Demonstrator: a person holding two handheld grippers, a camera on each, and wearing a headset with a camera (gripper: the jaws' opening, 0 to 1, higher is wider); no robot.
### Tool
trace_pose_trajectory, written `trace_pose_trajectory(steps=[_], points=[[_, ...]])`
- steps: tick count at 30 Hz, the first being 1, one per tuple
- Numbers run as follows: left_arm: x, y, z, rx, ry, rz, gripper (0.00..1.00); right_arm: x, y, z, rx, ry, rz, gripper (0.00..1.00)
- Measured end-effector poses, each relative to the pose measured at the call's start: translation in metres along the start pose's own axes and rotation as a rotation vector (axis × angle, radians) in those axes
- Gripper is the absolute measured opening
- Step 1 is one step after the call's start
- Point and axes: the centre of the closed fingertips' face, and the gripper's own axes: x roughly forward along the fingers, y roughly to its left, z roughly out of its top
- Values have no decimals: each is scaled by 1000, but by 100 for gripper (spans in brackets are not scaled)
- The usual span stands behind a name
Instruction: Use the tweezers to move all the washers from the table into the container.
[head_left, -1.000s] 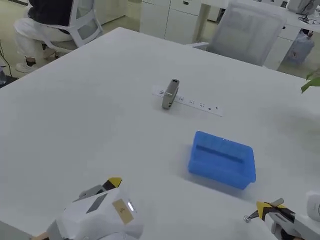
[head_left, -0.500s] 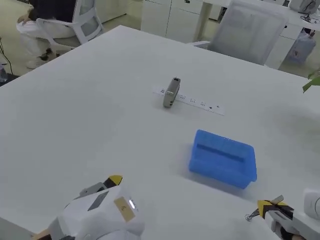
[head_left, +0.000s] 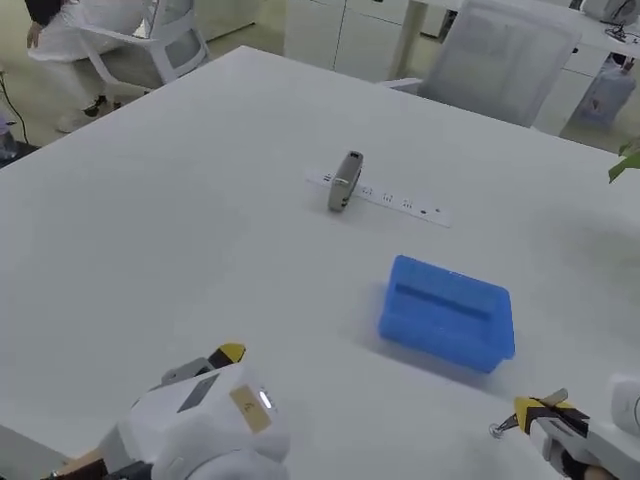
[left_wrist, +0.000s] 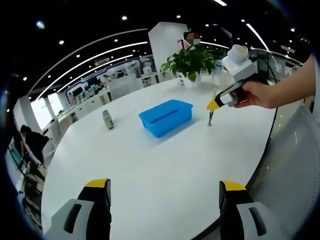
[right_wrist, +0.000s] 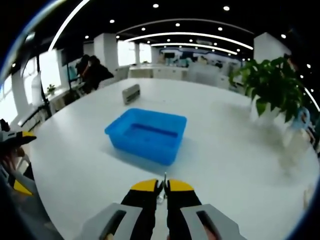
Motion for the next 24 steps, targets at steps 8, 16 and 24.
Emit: trace_pose_trajectory(steps=[8,16,24], points=[[0,0,-1,3,1,3,91,3,1,0,-15,5,-4,3],[1,1,-1,3,1,6,91,2,-2,-2,-12,7,-6,3],[1,0,-1,8,2,1,91,4,-2,-3,-30,0,-5,2]])
